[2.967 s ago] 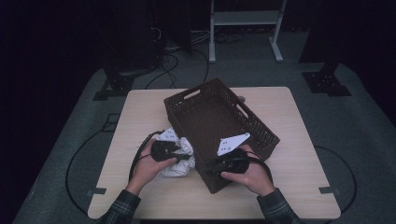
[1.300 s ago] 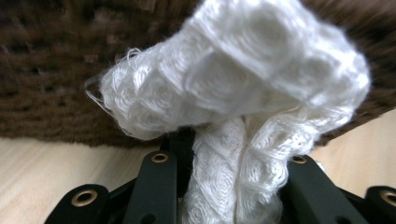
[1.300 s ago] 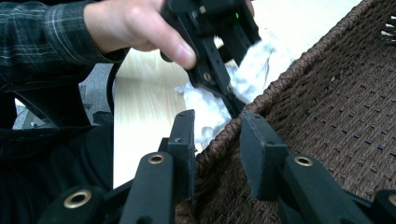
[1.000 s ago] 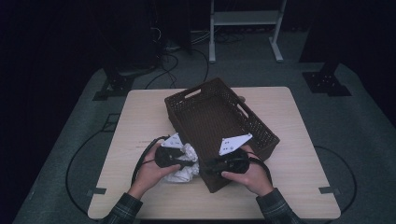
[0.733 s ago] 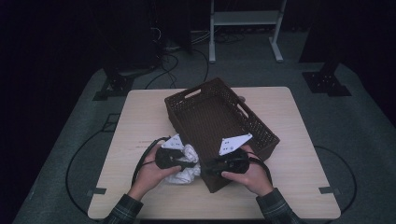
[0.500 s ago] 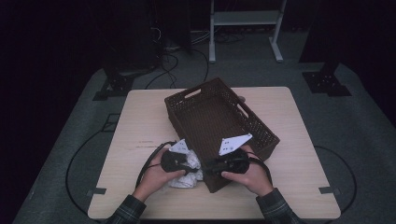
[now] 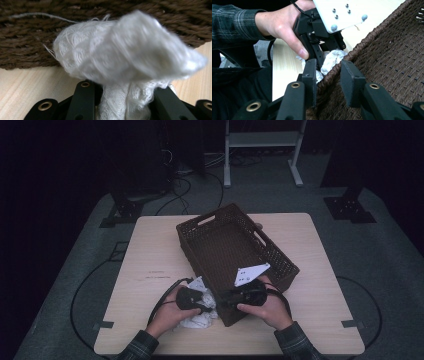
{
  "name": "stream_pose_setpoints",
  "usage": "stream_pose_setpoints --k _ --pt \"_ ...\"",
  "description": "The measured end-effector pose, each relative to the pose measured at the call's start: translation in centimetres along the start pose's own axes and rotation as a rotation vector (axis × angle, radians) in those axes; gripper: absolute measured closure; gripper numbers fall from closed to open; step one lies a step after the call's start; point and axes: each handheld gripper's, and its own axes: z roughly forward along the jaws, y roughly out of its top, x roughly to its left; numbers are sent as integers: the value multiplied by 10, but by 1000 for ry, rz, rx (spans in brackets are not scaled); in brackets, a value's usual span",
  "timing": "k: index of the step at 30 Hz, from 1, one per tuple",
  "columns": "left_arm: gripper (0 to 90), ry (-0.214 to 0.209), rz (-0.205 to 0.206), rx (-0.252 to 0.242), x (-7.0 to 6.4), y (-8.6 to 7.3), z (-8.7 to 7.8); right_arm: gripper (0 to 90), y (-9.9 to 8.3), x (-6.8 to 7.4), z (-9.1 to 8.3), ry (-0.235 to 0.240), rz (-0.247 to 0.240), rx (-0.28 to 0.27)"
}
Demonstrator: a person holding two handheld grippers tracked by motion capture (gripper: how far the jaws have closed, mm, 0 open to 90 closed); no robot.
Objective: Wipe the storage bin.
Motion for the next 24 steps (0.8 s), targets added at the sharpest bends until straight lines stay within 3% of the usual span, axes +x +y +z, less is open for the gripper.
stream_pose_setpoints --k 5,14,24 --pt "688 0 12 -38 -4 4 -9 659 0 0 0 1 0 -1" --pt "688 -27 31 -149 -18 15 -35 659 0 0 0 0 -2 -2" --pt "688 -38 49 -170 -26 19 -40 660 0 0 0 0 -1 -2"
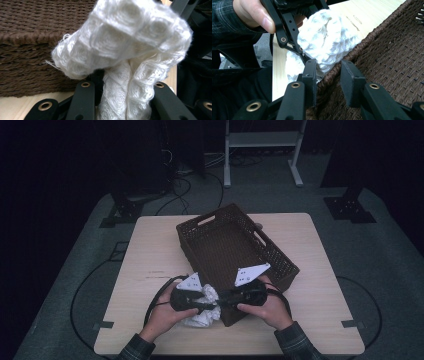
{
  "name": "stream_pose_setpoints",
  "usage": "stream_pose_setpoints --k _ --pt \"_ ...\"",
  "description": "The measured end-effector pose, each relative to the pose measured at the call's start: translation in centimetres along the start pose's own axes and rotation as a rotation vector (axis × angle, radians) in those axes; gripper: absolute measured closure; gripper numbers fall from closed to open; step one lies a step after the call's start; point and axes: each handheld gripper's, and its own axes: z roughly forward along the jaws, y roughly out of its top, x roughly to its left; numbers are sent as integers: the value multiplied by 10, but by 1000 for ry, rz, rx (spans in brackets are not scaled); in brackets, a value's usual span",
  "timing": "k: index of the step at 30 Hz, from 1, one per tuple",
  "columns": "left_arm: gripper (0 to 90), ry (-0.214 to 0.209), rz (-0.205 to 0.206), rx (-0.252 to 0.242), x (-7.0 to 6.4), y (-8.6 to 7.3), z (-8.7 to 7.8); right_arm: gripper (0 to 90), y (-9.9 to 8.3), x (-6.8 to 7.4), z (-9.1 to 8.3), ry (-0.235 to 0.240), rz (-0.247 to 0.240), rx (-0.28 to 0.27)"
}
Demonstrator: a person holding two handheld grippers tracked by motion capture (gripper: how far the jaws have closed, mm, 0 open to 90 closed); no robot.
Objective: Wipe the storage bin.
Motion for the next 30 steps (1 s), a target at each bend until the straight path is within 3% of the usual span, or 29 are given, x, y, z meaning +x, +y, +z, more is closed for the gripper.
stream_pose_setpoints --k 12,18,23,30 --pt "688 -33 -4 47 -2 -6 19 661 0 0 0 0 0 4" --pt "689 -45 -1 109 -3 -14 32 661 0 0 0 -1 -1 5" --pt "689 -25 11 191 -1 -23 43 661 0 0 0 -2 -1 2" --pt "688 -16 -11 165 6 -25 32 662 0 1 -1 -11 0 -3"
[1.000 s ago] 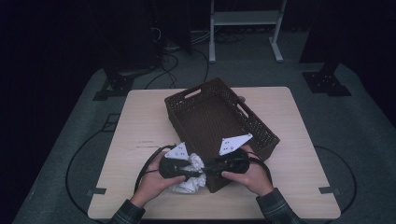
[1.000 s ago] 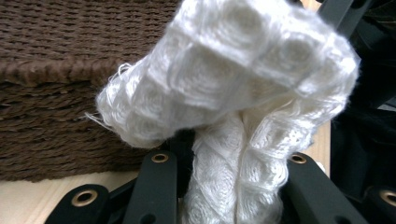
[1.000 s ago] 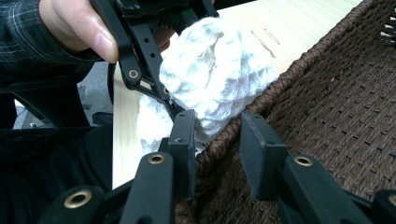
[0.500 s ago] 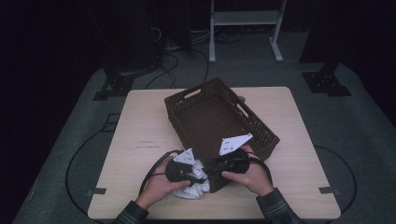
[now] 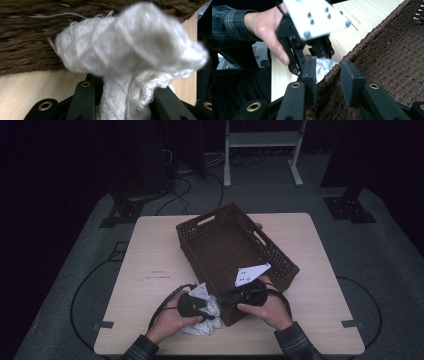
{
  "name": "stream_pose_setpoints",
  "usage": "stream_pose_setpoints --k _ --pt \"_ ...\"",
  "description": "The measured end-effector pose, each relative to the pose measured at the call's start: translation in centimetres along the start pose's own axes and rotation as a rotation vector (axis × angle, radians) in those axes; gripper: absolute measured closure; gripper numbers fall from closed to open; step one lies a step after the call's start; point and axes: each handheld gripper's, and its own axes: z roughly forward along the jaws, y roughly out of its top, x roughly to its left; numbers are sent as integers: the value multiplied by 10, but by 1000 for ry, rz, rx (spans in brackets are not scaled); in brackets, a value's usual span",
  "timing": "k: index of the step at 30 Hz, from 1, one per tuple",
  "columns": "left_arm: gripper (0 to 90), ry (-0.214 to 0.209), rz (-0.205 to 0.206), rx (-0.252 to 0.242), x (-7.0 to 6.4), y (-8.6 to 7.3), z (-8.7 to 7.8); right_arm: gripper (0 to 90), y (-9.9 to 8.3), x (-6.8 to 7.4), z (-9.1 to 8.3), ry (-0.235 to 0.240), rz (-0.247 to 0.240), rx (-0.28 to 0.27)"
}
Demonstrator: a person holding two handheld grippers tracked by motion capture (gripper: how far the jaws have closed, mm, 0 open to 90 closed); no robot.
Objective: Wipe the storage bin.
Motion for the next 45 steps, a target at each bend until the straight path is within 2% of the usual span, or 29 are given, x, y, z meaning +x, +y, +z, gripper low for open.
stream_pose_setpoints --k 5,9,12,17,20,22,24,27,30,31,32,34,35,40,41,45 --pt "689 22 -29 -22 8 -5 -13 649 2 2 -3 -23 -2 -3" --pt "688 38 -57 -35 13 -9 -21 663 5 2 -12 -32 2 -29" --pt "687 54 -70 -36 16 -15 -26 715 7 2 -21 -55 0 -43" --pt "683 84 -101 -46 20 -24 -37 867 2 -7 -41 -113 32 -46" --pt "680 97 -114 -51 22 -28 -40 895 0 -11 -47 -135 47 -46" --pt "676 112 -139 -61 24 -33 -44 897 -3 -16 -56 -179 69 -59" --pt "674 117 -142 -58 25 -34 -45 896 -7 -21 -62 -202 86 -65" --pt "674 144 -157 -54 28 -40 -51 896 -12 -29 -69 -227 108 -63" --pt "675 151 -175 -63 29 -44 -53 896 -16 -33 -76 -251 127 -68" --pt "675 155 -177 -60 30 -46 -55 897 -19 -36 -85 -287 140 -71" --pt "675 156 -182 -57 30 -48 -57 897 -19 -36 -85 -287 140 -71" --pt "675 167 -195 -64 34 -54 -62 897 -24 -40 -100 -334 148 -73" --pt "675 167 -195 -64 34 -54 -62 897 -24 -40 -100 -334 148 -73" --pt "674 195 -213 -76 36 -63 -71 897 -37 -50 -126 -448 154 -63" --pt "674 195 -213 -76 36 -63 -71 897 -37 -50 -126 -448 154 -63" --pt "672 206 -232 -73 39 -70 -75 897 -52 -58 -146 -507 190 -70"
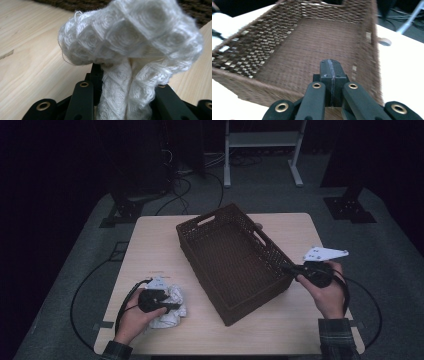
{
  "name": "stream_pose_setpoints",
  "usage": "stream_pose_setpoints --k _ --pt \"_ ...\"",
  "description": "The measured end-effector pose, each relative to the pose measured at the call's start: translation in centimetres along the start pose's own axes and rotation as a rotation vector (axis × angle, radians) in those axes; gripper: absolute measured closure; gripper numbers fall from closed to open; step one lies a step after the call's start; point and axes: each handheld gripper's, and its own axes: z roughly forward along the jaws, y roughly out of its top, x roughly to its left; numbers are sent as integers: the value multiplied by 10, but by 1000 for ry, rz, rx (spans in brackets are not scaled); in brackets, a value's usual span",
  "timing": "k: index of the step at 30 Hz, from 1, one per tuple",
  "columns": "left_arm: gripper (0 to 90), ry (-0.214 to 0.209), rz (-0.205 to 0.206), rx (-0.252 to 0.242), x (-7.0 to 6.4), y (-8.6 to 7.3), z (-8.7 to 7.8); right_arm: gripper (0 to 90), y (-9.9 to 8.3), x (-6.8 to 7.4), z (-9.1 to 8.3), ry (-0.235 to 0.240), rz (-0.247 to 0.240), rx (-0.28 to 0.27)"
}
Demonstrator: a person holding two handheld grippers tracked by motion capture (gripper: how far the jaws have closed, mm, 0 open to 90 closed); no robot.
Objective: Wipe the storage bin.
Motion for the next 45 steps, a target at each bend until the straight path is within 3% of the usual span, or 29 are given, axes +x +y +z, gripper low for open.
stream_pose_setpoints --k 3,7,12,19,27,37,45 --pt "671 8 -7 -2 4 -4 -5 897 -13 -20 -11 -60 50 3" --pt "672 18 -17 -1 6 -8 -8 897 -26 -35 -12 -84 90 11" --pt "670 26 -23 -3 9 -9 -10 896 -37 -46 -9 -96 122 22" --pt "670 30 -24 1 10 -10 -11 896 -43 -51 4 -71 122 45" --pt "670 38 -26 3 12 -10 -12 897 -44 -44 5 -27 110 46" --pt "670 47 -28 4 14 -11 -14 897 -33 -16 22 54 36 77" --pt "670 61 -35 9 18 -14 -18 897 -27 1 31 97 3 96"
